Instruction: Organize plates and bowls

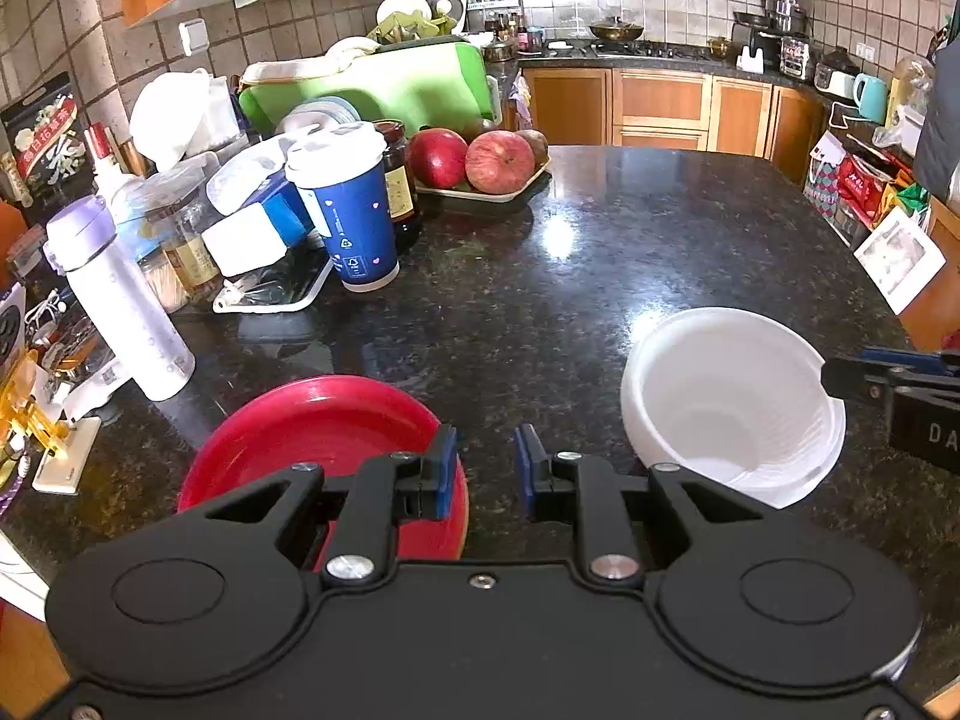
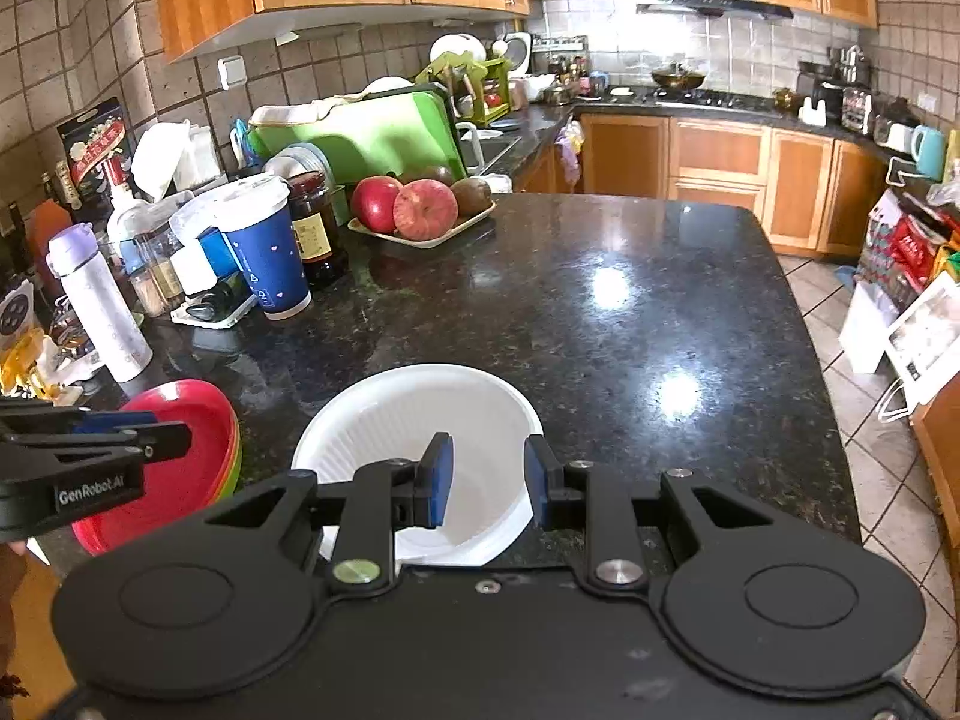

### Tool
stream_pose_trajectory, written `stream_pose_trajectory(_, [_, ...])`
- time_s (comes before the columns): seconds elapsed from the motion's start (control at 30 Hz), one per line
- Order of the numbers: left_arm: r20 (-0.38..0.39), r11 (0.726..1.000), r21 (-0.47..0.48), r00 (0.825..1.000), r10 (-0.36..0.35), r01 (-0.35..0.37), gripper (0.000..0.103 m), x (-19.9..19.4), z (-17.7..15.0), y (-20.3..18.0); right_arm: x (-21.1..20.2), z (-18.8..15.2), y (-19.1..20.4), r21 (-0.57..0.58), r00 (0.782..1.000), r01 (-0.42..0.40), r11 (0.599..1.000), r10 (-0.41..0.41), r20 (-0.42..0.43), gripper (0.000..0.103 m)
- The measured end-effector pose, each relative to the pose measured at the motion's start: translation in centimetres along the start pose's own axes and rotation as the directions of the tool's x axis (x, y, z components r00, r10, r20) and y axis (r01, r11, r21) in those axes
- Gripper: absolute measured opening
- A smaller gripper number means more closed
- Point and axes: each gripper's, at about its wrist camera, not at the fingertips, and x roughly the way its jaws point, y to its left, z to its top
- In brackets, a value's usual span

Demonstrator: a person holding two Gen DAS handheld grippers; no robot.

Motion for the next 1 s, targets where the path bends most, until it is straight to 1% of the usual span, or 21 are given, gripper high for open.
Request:
stream_pose_trajectory(0.27, [-0.003,1.0,-0.004,1.0,-0.022,0.022,0.031,0.3,-0.4,1.9,-0.6,-0.6,1.3,0.015,1.0,0.027,1.0,-0.027,0.004,0.028])
stream_pose_trajectory(0.4, [-0.003,0.998,-0.017,0.998,-0.058,0.058,0.031,0.1,-0.2,3.4,-0.9,-0.9,1.9,0.031,0.999,0.039,0.999,-0.039,0.006,0.028])
stream_pose_trajectory(0.5, [0.009,0.997,-0.004,0.997,-0.072,0.072,0.031,0.0,-0.3,3.9,-1.0,-1.1,2.6,0.044,0.999,0.049,0.998,-0.05,0.013,0.028])
stream_pose_trajectory(0.6, [0.017,0.994,0.02,0.994,-0.11,0.11,0.031,-0.2,-0.1,4.2,-1.1,-1.3,3.4,0.057,0.997,0.068,0.996,-0.07,0.019,0.028])
stream_pose_trajectory(0.73, [0.023,0.984,0.052,0.985,-0.174,0.172,0.031,0.2,0.5,4.3,-1.3,-1.5,4.0,0.083,0.993,0.114,0.99,-0.117,0.033,0.029])
stream_pose_trajectory(0.87, [0.009,0.962,0.079,0.965,-0.262,0.26,0.033,0.9,1.3,4.3,-1.9,-1.9,4.5,0.106,0.976,0.199,0.974,-0.206,0.065,0.031])
stream_pose_trajectory(0.9, [0.005,0.956,0.087,0.96,-0.28,0.279,0.043,1.1,1.5,4.3,-2.1,-2.1,4.5,0.112,0.97,0.222,0.969,-0.23,0.074,0.031])
stream_pose_trajectory(0.93, [0.009,0.95,0.095,0.954,-0.299,0.297,0.05,1.3,1.6,4.2,-2.2,-2.2,4.5,0.12,0.965,0.239,0.964,-0.249,0.079,0.031])
stream_pose_trajectory(1.0, [0.018,0.938,0.12,0.944,-0.329,0.324,0.051,1.4,1.8,3.7,-2.3,-2.5,4.2,0.143,0.958,0.262,0.955,-0.275,0.083,0.031])
